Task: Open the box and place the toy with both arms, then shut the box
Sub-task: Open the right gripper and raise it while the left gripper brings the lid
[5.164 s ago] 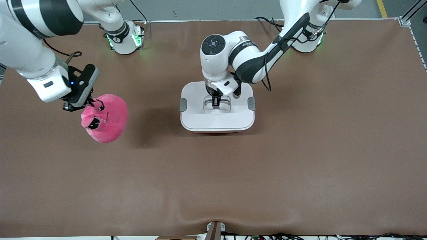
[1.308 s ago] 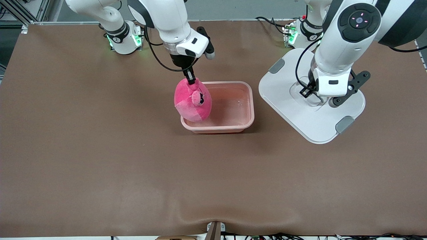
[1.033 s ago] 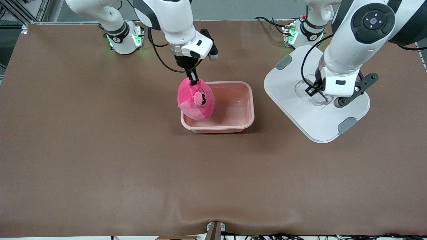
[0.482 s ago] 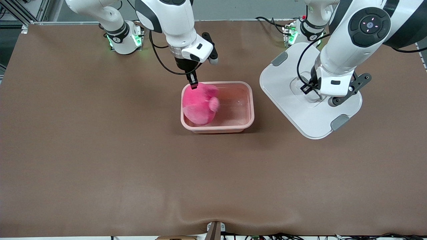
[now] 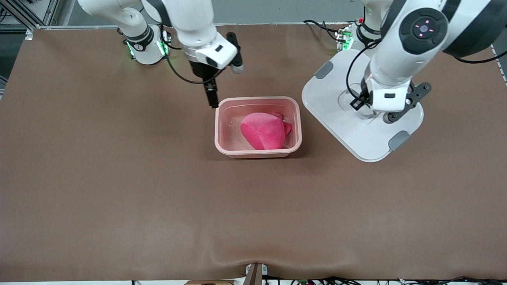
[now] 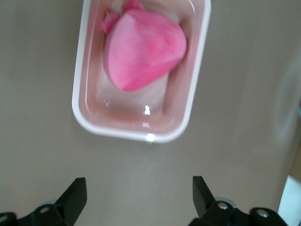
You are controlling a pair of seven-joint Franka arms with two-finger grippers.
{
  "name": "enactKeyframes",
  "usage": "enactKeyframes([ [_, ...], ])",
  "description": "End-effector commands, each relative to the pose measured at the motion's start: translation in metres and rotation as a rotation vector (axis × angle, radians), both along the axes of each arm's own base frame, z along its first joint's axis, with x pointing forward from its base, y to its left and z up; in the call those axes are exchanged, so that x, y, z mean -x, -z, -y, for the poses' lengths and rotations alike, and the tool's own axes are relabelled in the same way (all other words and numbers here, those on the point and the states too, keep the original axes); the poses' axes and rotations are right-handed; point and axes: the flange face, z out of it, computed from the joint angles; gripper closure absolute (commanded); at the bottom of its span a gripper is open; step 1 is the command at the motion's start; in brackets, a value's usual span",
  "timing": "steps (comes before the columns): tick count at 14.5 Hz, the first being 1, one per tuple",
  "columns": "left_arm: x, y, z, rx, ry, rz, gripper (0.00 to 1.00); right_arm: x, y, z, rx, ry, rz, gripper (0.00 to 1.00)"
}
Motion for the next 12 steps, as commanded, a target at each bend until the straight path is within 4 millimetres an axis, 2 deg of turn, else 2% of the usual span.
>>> enactKeyframes([
  [1,0.015,0.010,0.042,0.000,-0.098,0.031,1.00,-0.013,-0.031,0.059,-0.036,0.140,-0.026,0.00],
  [6,0.030,0.045,0.113,0.002,-0.315,0.078,1.00,-0.039,-0.054,0.152,-0.062,0.472,-0.074,0.00],
  [8,0.039,0.065,0.141,-0.028,-0.387,0.109,1.00,-0.054,-0.055,0.194,-0.068,0.583,-0.075,0.00],
  [9,0.043,0.074,0.154,-0.028,-0.437,0.124,1.00,-0.061,-0.055,0.215,-0.076,0.691,-0.075,0.00],
  [10,0.043,0.081,0.164,-0.020,-0.495,0.145,1.00,-0.067,-0.054,0.234,-0.084,0.813,-0.077,0.00],
  [12,0.044,0.094,0.183,0.010,-0.596,0.176,1.00,-0.072,-0.054,0.267,-0.085,0.944,-0.092,0.00],
])
